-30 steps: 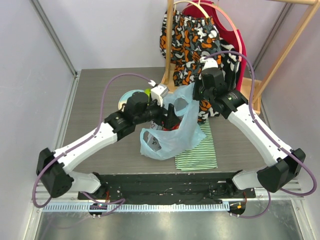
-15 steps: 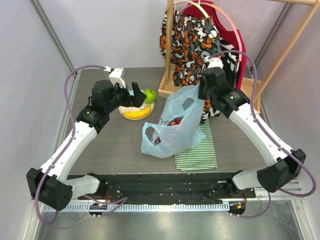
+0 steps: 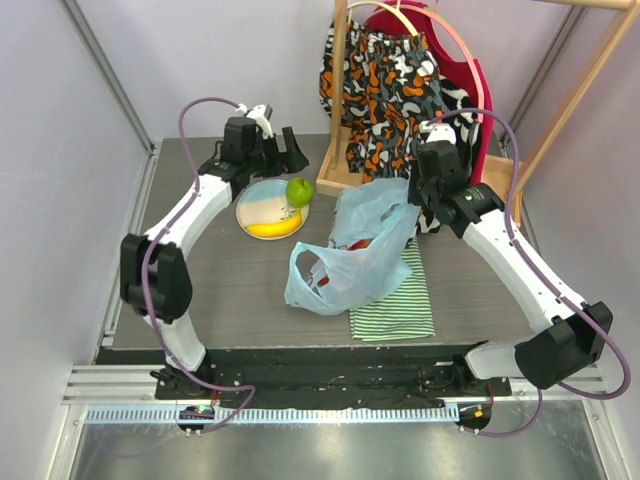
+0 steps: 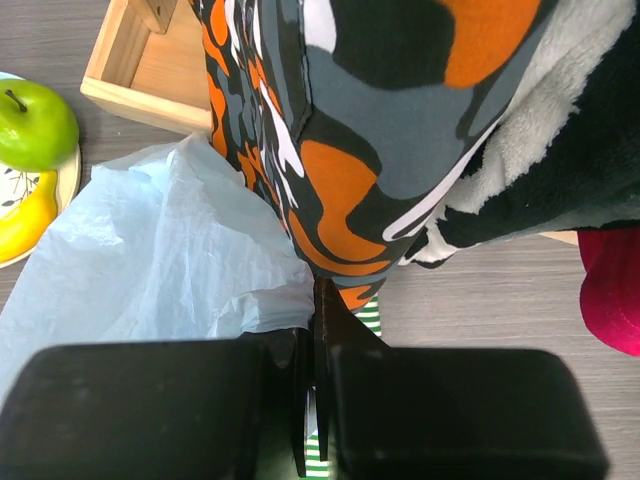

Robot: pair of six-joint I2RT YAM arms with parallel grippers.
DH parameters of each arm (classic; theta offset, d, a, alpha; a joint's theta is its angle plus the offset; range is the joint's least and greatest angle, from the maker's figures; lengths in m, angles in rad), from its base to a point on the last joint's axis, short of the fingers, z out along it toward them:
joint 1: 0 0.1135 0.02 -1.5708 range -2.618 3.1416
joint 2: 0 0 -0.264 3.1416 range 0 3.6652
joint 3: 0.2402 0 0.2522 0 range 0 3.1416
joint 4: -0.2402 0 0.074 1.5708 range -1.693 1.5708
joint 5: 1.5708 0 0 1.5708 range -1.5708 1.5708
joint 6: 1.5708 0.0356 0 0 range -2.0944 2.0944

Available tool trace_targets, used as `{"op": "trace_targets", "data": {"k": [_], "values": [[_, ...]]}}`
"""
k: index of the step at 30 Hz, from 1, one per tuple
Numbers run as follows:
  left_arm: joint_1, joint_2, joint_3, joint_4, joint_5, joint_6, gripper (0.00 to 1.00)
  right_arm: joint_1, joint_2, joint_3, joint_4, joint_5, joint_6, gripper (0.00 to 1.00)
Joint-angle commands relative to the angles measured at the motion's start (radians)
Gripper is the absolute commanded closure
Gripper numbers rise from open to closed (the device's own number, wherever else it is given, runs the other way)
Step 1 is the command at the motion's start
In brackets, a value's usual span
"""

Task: Place the fruits into the plastic bag

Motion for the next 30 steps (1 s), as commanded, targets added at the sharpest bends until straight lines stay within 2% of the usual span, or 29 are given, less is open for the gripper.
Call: {"op": "trace_targets", "data": {"k": [1, 6, 14, 20, 30], "values": [[0.051, 0.117, 0.072, 0.054, 0.079, -0.126, 0.09, -0.010, -0.031, 0.005, 0.029, -0.011, -0.016, 0.99], [0.077, 0.208, 0.055, 0.120, 0.103, -0.152, 0.13, -0.012, -0.014, 0.013, 0.028, -0.026, -0.012, 0.99], [0.086, 0.286, 0.053, 0.114, 0.099, -0.151, 0.12, -0.013, 0.006, 0.020, 0.033, -0.045, -0.005, 0.99], [0.104, 0.322, 0.030, 0.210, 0.175, -0.249, 0.12, -0.013, 0.004, 0.010, 0.033, -0.046, -0.002, 0.99], [0.117, 0.363, -0.002, 0.236, 0.166, -0.315, 0.11, -0.013, 0.004, 0.005, 0.033, -0.048, 0.001, 0.99]]}}
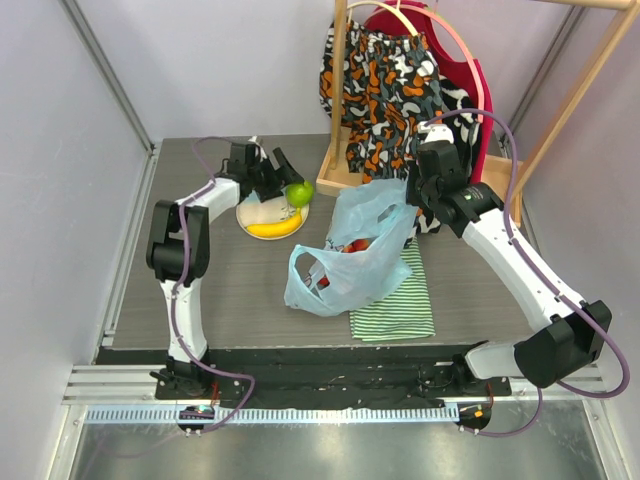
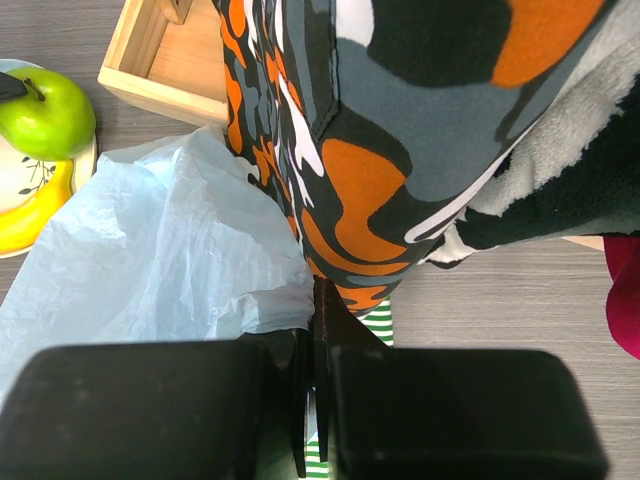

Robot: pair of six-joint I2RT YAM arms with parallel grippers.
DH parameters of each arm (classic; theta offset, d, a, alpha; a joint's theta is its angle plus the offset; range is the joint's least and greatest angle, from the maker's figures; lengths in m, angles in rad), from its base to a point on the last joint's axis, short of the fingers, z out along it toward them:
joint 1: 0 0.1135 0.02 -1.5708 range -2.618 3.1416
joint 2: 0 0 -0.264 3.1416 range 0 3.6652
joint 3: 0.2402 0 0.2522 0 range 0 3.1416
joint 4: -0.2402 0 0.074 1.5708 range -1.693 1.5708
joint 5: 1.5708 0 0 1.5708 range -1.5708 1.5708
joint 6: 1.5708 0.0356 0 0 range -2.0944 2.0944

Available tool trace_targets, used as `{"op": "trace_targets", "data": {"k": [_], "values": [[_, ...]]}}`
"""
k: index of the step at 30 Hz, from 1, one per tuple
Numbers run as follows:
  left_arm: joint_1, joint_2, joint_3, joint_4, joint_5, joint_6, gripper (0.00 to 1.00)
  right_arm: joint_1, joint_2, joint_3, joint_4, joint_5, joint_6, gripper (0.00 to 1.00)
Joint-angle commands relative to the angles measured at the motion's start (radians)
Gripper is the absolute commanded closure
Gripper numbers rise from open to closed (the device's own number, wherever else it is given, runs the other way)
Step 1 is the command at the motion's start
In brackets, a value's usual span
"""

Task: Place the fruits into the plastic bag

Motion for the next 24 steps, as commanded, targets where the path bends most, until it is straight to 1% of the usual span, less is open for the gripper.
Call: {"op": "trace_targets", "data": {"k": [1, 7, 8, 14, 17, 18, 20, 21, 23, 24], "values": [[0.012, 0.012, -0.014, 0.063, 0.021, -0.044, 0.11, -0.003, -0.001, 0.008, 0.030, -0.003, 0.000, 0.99], [0.016, 0.047, -0.018, 0.074, 0.052, -0.075, 0.11, -0.003, 0.007, 0.008, 0.030, -0.011, 0.001, 0.99], [0.018, 0.050, -0.023, 0.110, 0.058, -0.082, 0.12, -0.005, 0.008, 0.010, 0.032, -0.009, 0.001, 0.99], [0.021, 0.078, -0.033, 0.169, 0.101, -0.136, 0.18, -0.003, 0.013, 0.010, 0.032, -0.012, 0.001, 0.99], [0.022, 0.083, -0.041, 0.189, 0.110, -0.151, 0.25, -0.003, 0.016, 0.010, 0.032, -0.011, 0.001, 0.99], [0.022, 0.084, -0.043, 0.190, 0.112, -0.154, 0.32, -0.003, 0.016, 0.011, 0.033, -0.012, 0.001, 0.99], [0.026, 0.083, -0.053, 0.204, 0.110, -0.159, 0.40, -0.005, 0.016, 0.010, 0.033, -0.012, 0.001, 0.99], [0.027, 0.077, -0.056, 0.207, 0.110, -0.161, 0.48, -0.003, 0.016, 0.010, 0.032, -0.012, 0.001, 0.99], [0.032, 0.074, -0.066, 0.218, 0.110, -0.167, 0.56, -0.003, 0.017, 0.010, 0.033, -0.012, 0.001, 0.99], [0.033, 0.066, -0.070, 0.221, 0.110, -0.167, 0.58, -0.003, 0.017, 0.010, 0.033, -0.012, 0.001, 0.99]]}}
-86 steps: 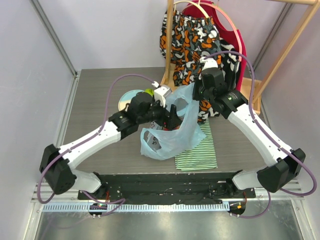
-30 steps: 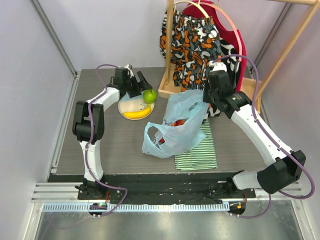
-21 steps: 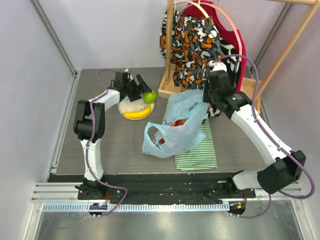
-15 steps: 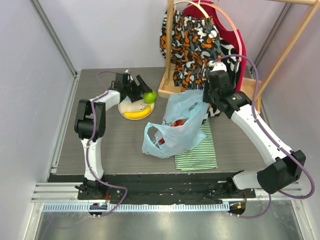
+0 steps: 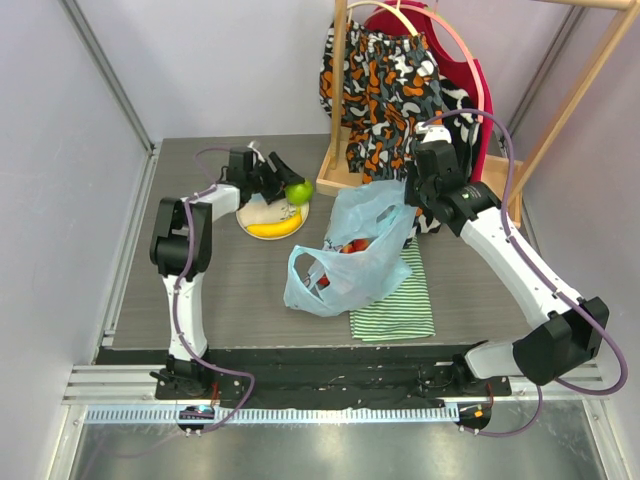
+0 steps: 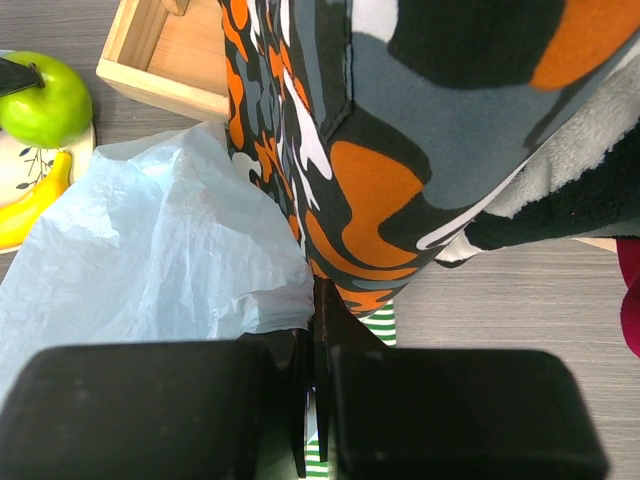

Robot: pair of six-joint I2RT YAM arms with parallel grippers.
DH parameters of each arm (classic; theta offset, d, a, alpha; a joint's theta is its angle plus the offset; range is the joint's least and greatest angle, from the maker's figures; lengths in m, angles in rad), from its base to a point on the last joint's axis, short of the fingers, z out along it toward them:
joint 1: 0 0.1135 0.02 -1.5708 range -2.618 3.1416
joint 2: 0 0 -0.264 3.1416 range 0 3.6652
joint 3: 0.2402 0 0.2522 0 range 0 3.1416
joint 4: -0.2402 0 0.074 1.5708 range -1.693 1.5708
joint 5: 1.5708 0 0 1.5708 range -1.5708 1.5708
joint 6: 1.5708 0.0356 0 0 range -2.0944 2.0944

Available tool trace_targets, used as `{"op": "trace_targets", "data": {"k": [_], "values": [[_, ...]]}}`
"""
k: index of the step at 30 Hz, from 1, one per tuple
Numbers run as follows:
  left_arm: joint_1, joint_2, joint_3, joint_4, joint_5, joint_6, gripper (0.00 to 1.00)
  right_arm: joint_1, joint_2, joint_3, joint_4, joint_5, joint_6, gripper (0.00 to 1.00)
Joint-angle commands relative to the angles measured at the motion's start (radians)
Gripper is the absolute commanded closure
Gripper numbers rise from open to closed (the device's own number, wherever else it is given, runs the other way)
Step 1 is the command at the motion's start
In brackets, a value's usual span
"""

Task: Place the fruits into the plastic bag

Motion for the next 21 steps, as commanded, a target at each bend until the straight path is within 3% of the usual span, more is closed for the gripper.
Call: {"op": "trace_targets", "data": {"k": [1, 5, 13, 21], "values": [[0.014, -0.005, -0.024, 0.055, 0.012, -0.012, 0.60, -0.005, 0.005, 0.011, 0.031, -0.005, 0.001, 0.99], [0.017, -0.023, -0.039, 0.077, 0.019, -0.017, 0.66, -0.003, 0.005, 0.013, 0.033, -0.008, 0.003, 0.99], [0.019, -0.140, -0.114, 0.180, 0.004, 0.014, 0.67, -0.005, -0.001, 0.013, 0.034, -0.017, 0.005, 0.99], [0.019, -0.402, -0.284, 0.204, -0.047, 0.054, 0.67, -0.005, -0.012, 0.017, 0.036, -0.037, 0.012, 0.99]]}}
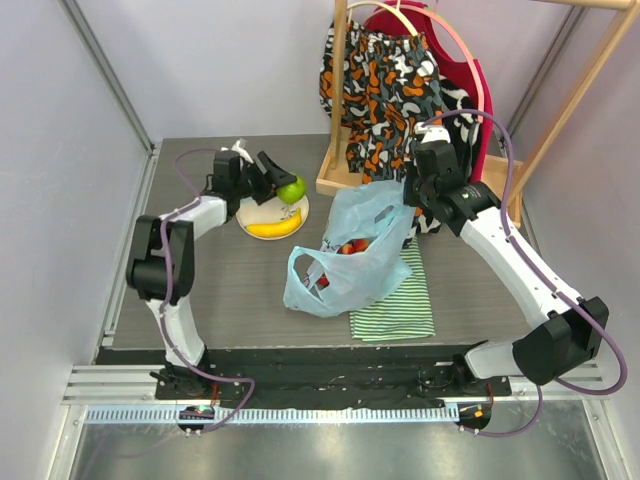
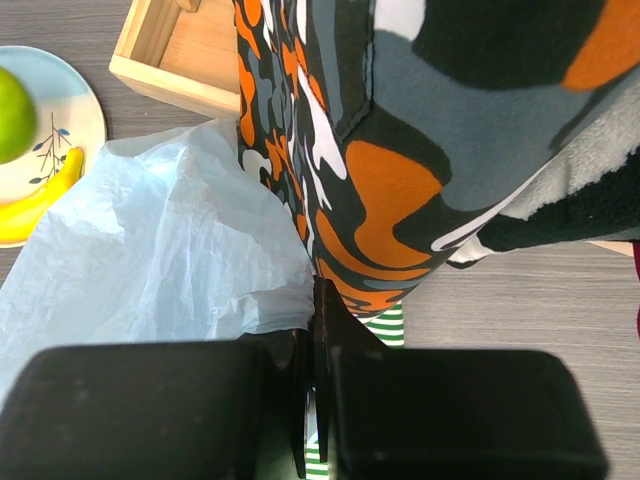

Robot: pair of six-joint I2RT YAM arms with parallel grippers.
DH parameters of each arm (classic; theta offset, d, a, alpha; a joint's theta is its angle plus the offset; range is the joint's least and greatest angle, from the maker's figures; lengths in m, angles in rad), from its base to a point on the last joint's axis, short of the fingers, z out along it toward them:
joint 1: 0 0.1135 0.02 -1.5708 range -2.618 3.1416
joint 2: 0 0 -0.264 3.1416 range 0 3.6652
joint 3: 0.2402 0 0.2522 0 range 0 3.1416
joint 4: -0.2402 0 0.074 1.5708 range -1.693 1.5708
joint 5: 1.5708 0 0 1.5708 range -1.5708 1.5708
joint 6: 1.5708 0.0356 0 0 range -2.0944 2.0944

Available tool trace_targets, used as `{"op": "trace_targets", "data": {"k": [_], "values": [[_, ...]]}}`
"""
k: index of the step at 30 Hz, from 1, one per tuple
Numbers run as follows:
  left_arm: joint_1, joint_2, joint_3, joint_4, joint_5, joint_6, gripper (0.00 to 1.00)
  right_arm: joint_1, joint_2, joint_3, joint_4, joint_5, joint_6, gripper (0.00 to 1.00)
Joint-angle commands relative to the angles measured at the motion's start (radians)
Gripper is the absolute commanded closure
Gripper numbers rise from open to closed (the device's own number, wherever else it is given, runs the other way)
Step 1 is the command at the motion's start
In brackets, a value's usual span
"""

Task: Place the fruits into the plastic bag

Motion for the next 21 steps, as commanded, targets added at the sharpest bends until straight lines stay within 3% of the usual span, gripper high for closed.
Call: {"op": "trace_targets", "data": {"k": [1, 7, 13, 21], "values": [[0.006, -0.204, -0.063, 0.072, -0.028, 0.058, 0.67, -0.005, -0.014, 0.017, 0.036, -0.017, 0.008, 0.99], [-0.009, -0.394, -0.097, 0.020, 0.018, 0.100, 0.67, -0.003, -0.002, 0.028, 0.039, -0.037, 0.013, 0.99], [-0.078, -0.558, -0.205, -0.071, 0.119, 0.244, 0.66, -0.003, 0.012, 0.034, 0.051, -0.076, 0.031, 0.99], [-0.184, -0.606, -0.252, -0.137, 0.198, 0.397, 0.66, -0.003, 0.027, 0.048, 0.061, -0.111, 0.051, 0.99]]}}
